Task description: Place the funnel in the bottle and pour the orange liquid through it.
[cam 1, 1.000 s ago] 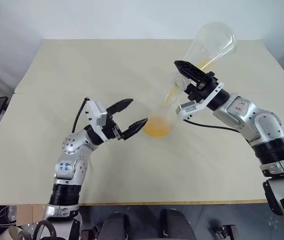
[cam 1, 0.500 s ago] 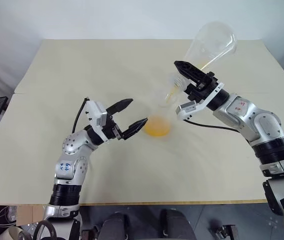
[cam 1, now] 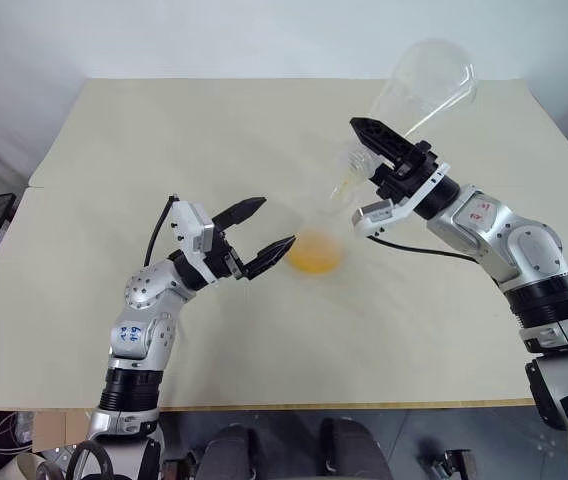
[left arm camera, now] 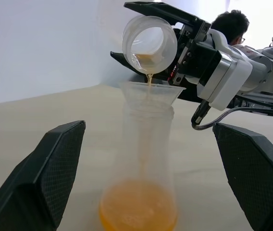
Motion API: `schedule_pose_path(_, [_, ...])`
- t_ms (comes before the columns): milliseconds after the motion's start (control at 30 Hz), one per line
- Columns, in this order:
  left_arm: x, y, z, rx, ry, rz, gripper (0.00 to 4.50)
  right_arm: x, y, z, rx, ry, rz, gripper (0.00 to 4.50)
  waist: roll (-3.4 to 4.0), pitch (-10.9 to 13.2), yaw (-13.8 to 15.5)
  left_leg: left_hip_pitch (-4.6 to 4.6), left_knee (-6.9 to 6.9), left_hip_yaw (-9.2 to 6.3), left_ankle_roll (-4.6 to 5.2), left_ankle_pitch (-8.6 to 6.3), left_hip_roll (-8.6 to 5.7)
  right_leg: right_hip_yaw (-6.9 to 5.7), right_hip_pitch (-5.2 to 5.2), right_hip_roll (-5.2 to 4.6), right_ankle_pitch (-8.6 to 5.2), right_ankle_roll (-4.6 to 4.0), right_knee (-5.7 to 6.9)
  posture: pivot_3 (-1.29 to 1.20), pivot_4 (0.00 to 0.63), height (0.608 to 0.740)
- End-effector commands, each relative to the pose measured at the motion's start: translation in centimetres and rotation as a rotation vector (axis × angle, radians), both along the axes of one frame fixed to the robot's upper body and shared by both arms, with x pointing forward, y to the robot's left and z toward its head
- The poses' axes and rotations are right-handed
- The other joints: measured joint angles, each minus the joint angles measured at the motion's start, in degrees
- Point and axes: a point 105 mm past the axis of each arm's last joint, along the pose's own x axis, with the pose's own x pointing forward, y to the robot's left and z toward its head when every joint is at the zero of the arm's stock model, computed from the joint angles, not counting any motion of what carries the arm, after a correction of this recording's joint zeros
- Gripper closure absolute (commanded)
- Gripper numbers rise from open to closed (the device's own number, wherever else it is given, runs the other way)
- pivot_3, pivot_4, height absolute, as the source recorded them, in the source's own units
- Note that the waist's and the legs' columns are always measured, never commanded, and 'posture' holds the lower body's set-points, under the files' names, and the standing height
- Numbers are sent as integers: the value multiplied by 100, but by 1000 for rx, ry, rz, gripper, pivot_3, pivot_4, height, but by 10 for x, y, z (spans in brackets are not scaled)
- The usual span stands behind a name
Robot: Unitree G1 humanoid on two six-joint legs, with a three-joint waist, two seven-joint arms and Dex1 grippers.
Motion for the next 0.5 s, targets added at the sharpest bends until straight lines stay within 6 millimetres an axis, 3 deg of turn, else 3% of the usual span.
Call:
schedule_pose_path(33, [-5,0,7,-10,-46,-3,0,-9,8,20,19,-80,43,1978,0,0,-1,0,0,0,0,0,0,0,0,0,0,0,0,0,150,740])
schedule_pose_path(500, [-5,2,8,-7,-48,1,0,-13,12,19,55,-58,68,1978,0,0,-2,0,0,0,0,0,0,0,0,0,0,0,0,0,150,740])
